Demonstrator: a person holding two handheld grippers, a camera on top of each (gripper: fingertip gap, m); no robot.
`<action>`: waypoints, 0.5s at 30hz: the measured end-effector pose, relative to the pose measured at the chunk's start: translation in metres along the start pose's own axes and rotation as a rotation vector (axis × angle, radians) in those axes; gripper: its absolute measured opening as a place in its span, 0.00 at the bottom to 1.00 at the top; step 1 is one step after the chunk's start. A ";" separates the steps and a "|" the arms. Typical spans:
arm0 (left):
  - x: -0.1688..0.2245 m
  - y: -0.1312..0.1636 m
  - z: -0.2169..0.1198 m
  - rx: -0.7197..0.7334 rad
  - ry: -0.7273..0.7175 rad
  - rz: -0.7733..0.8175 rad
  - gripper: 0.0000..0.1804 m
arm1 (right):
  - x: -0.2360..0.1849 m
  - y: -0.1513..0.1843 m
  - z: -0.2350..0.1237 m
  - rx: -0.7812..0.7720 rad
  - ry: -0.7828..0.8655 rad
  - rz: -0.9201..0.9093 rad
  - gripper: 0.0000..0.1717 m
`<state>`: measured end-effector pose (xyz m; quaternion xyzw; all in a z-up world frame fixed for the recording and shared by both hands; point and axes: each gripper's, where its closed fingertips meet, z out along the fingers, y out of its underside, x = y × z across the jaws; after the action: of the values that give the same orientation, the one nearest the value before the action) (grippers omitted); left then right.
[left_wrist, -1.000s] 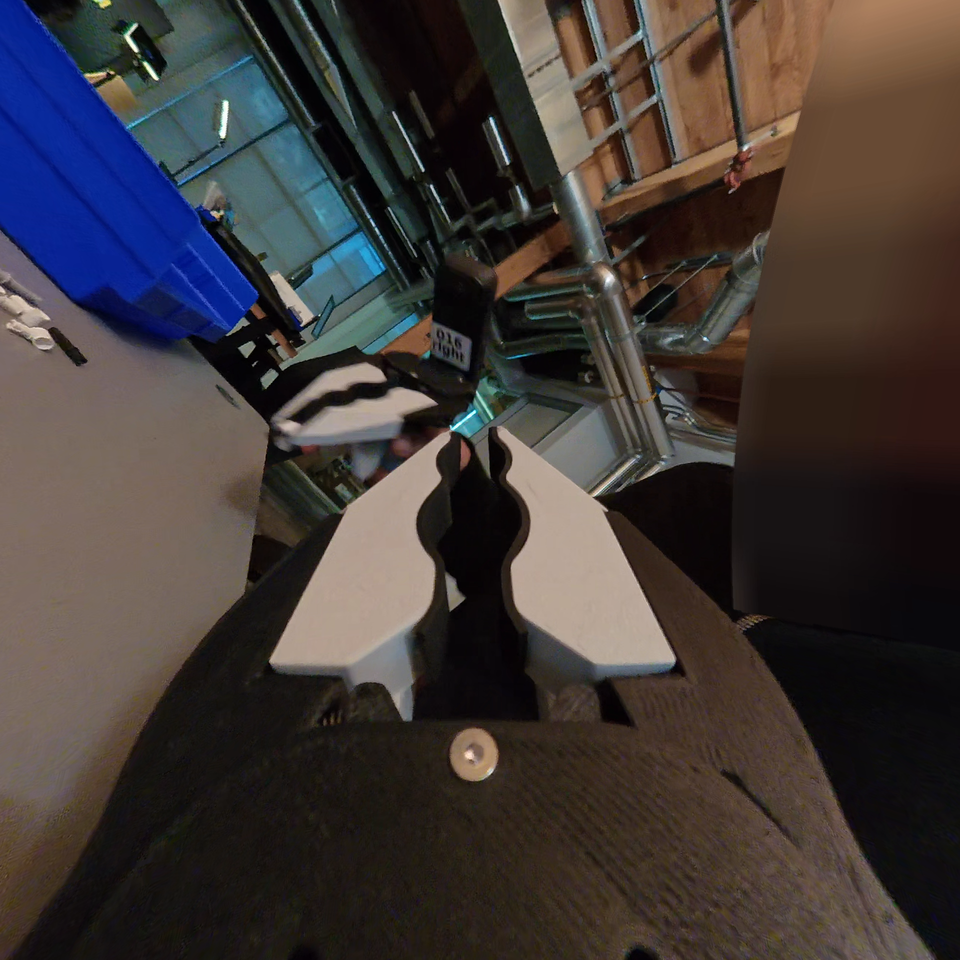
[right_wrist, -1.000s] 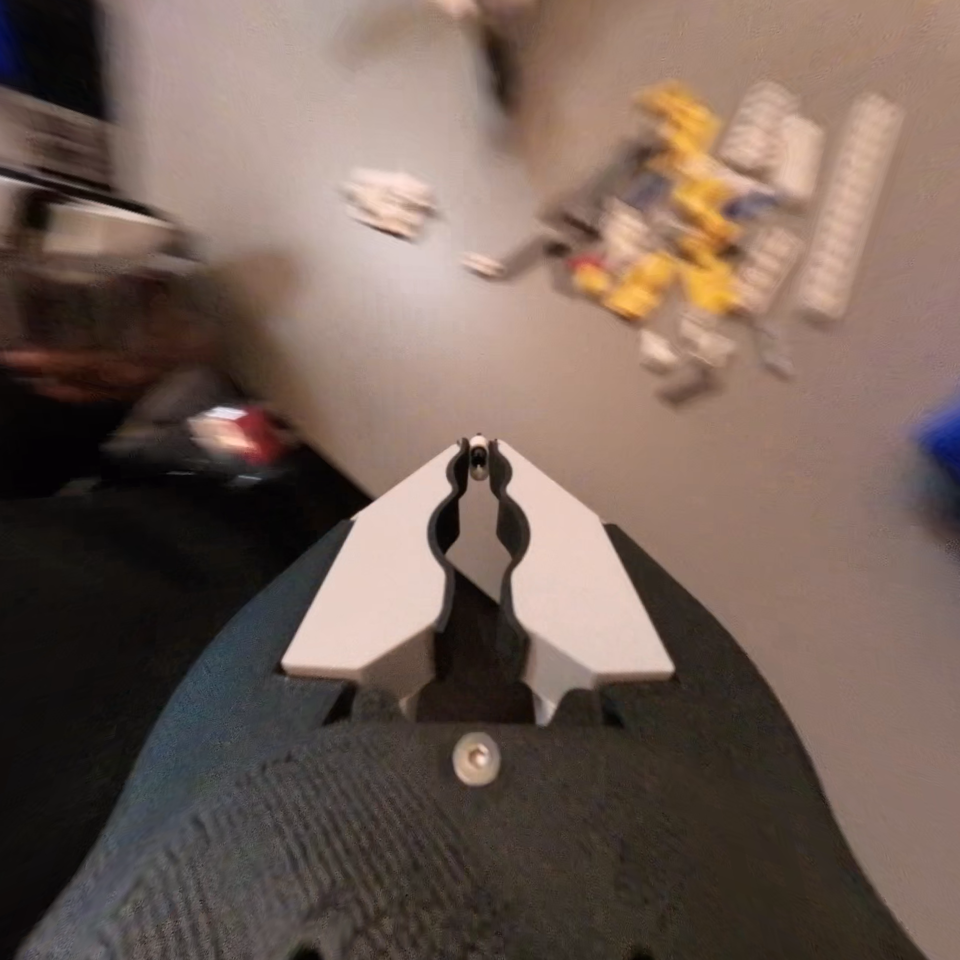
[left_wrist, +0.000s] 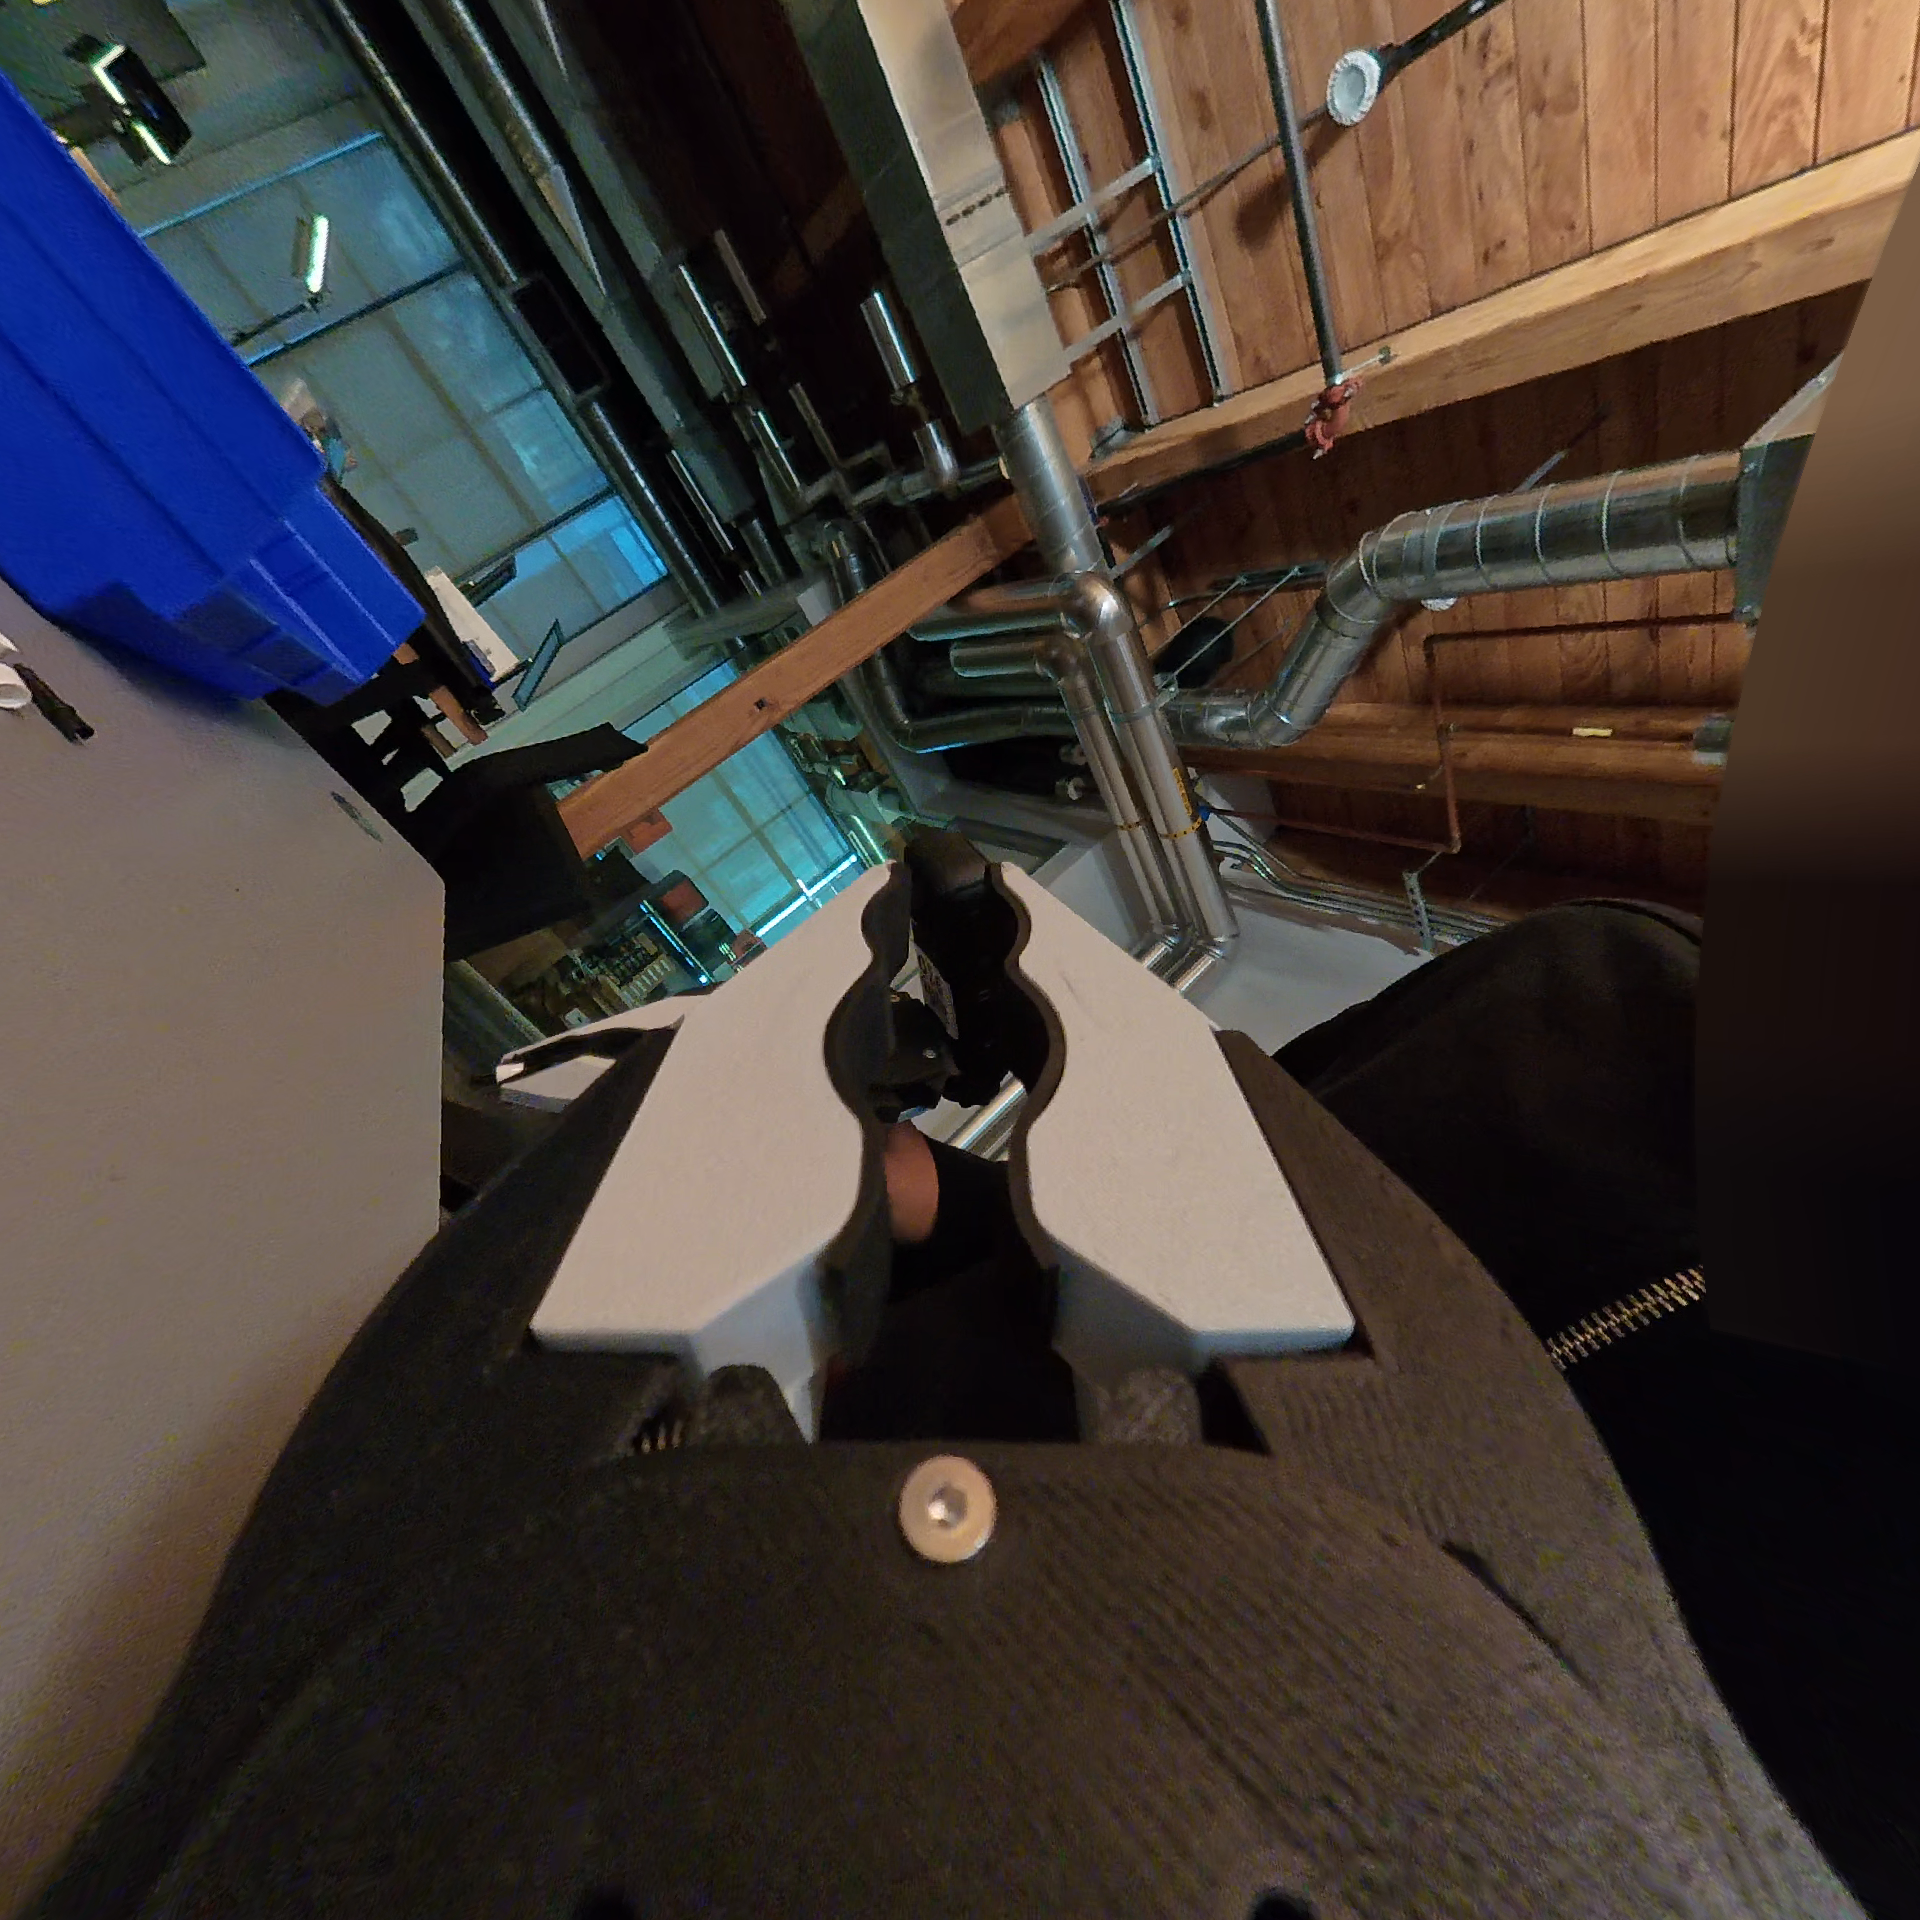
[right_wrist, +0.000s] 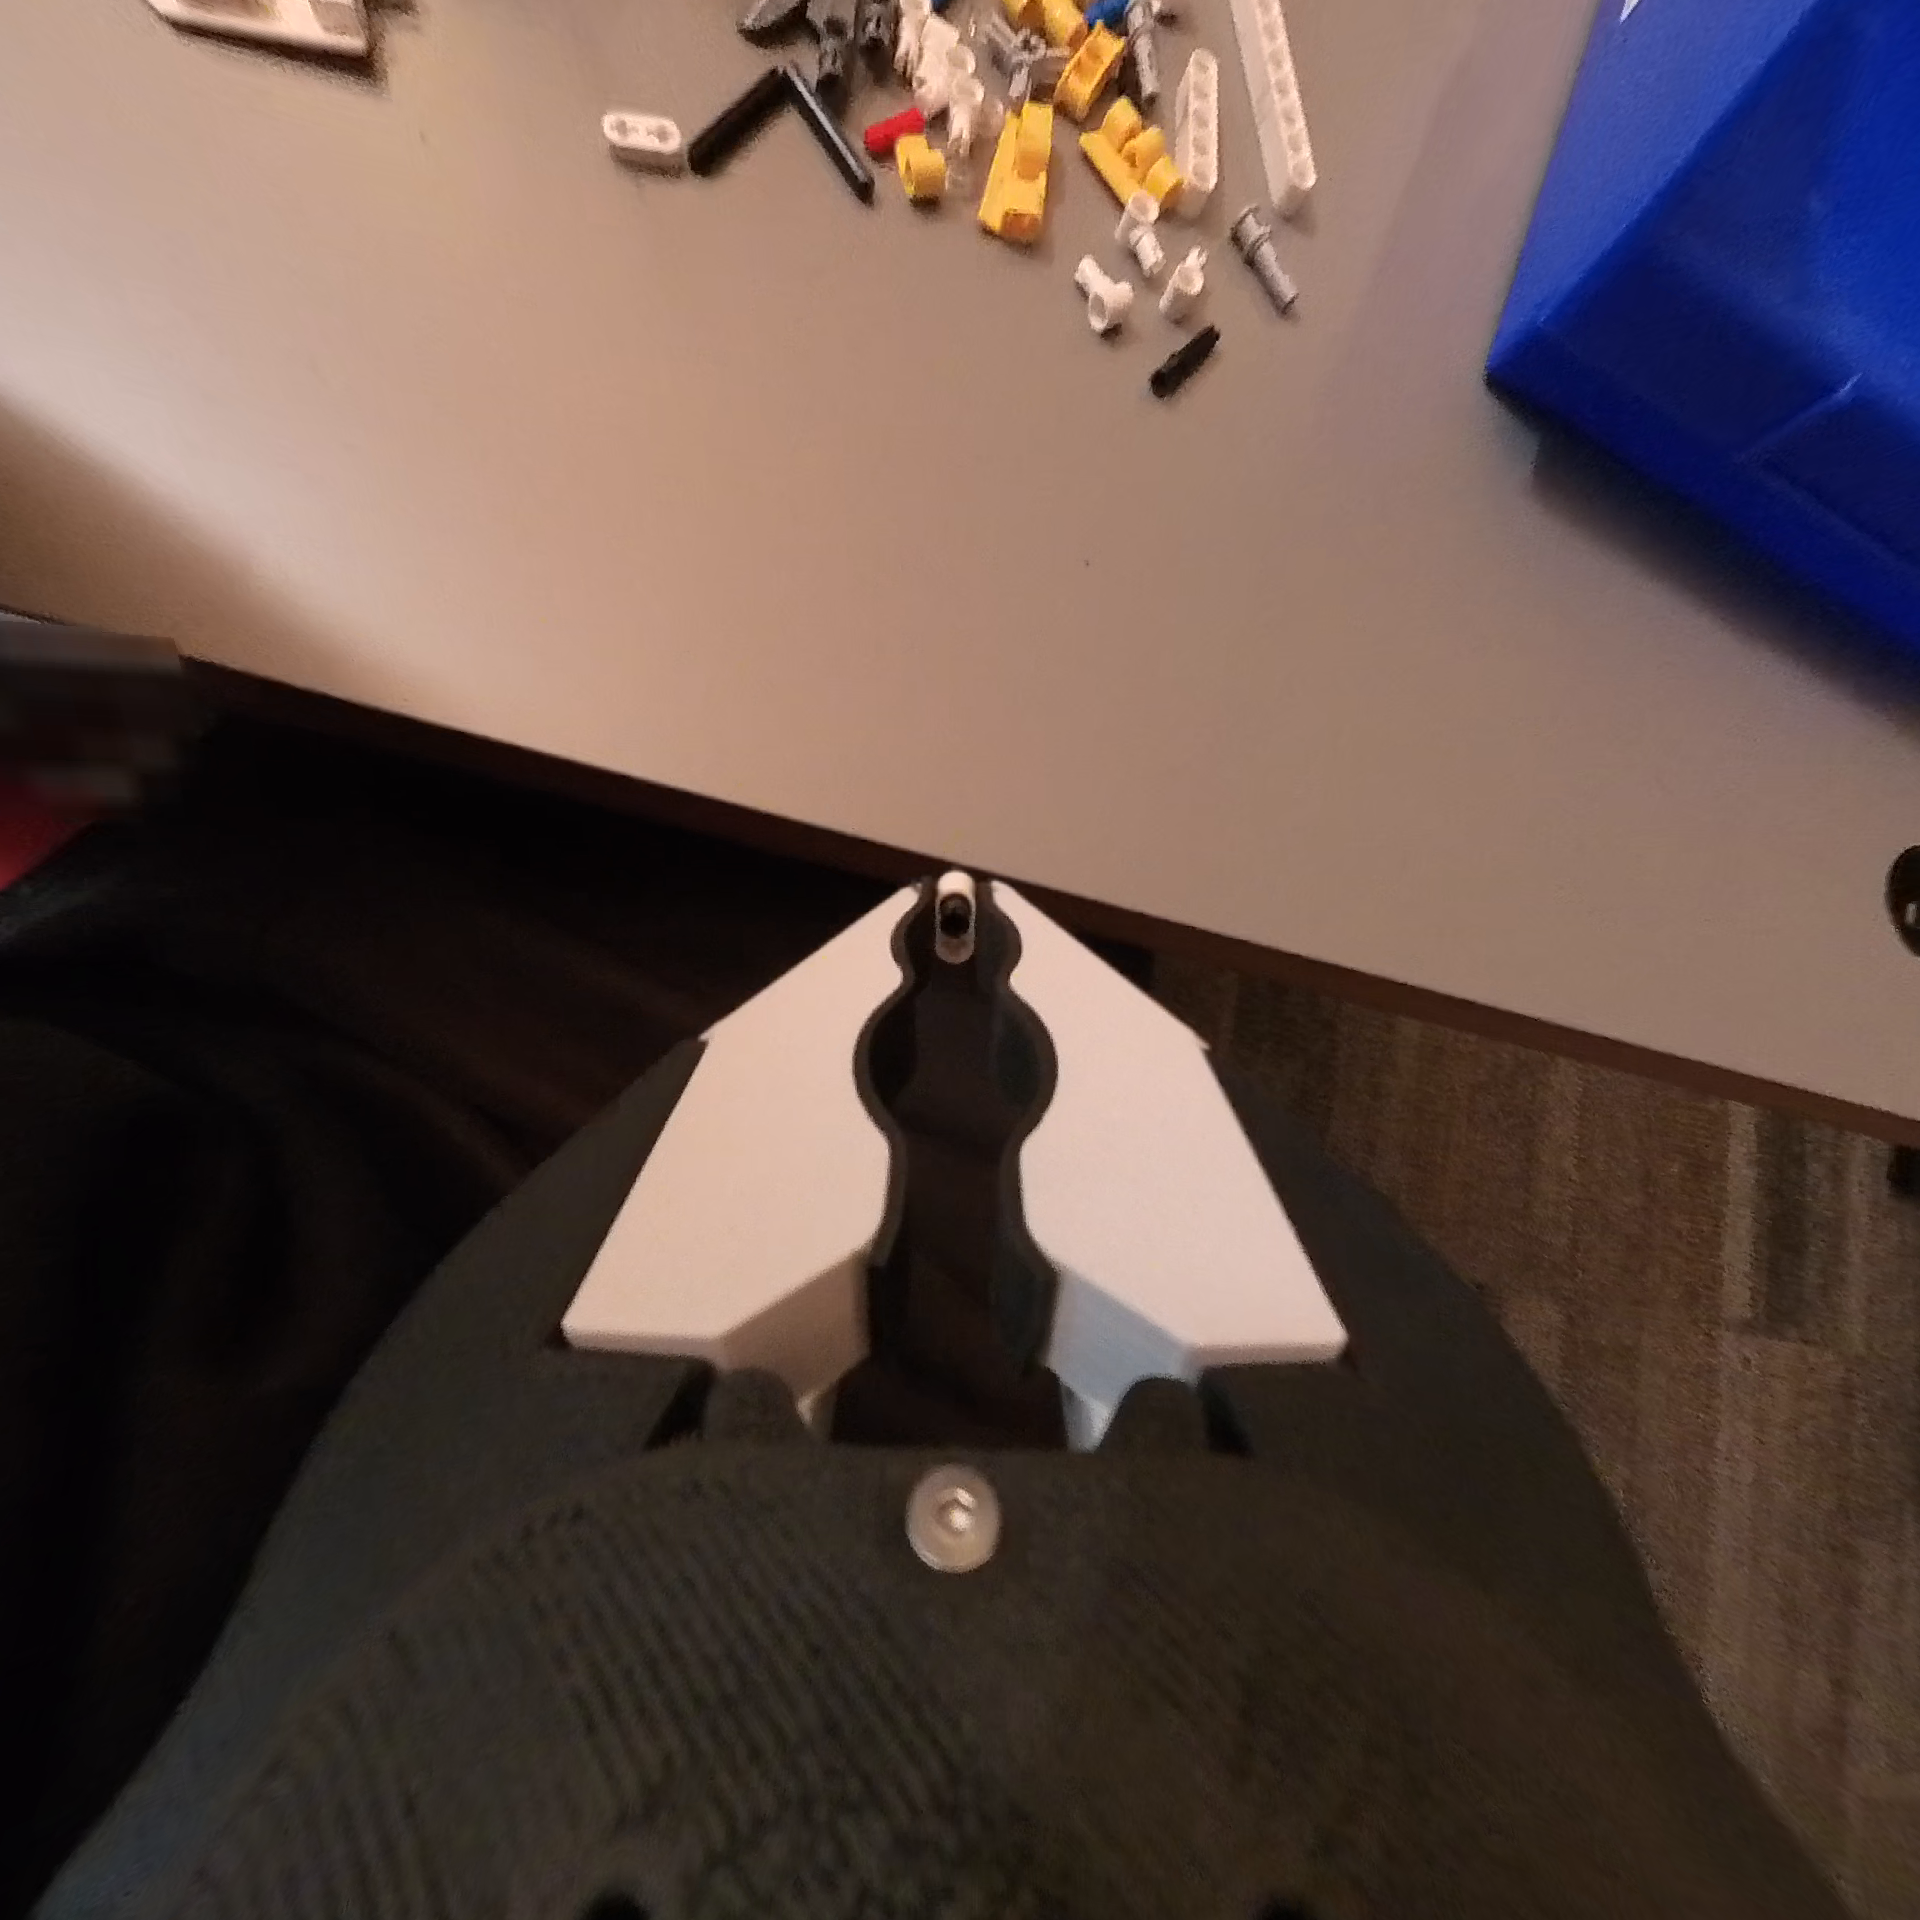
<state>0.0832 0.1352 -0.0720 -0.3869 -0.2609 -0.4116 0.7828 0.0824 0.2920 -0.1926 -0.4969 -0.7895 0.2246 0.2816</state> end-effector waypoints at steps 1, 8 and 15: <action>0.000 0.000 0.000 0.002 0.000 -0.001 0.07 | 0.001 -0.003 -0.001 0.014 0.001 0.002 0.03; -0.001 -0.002 0.000 0.012 -0.003 -0.007 0.07 | 0.005 0.000 0.003 0.005 0.007 0.008 0.03; -0.002 -0.003 0.000 0.014 -0.008 -0.012 0.06 | 0.004 0.002 0.004 -0.084 -0.030 -0.059 0.03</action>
<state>0.0798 0.1351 -0.0728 -0.3812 -0.2692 -0.4130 0.7821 0.0797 0.2962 -0.1961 -0.4816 -0.8166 0.1903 0.2552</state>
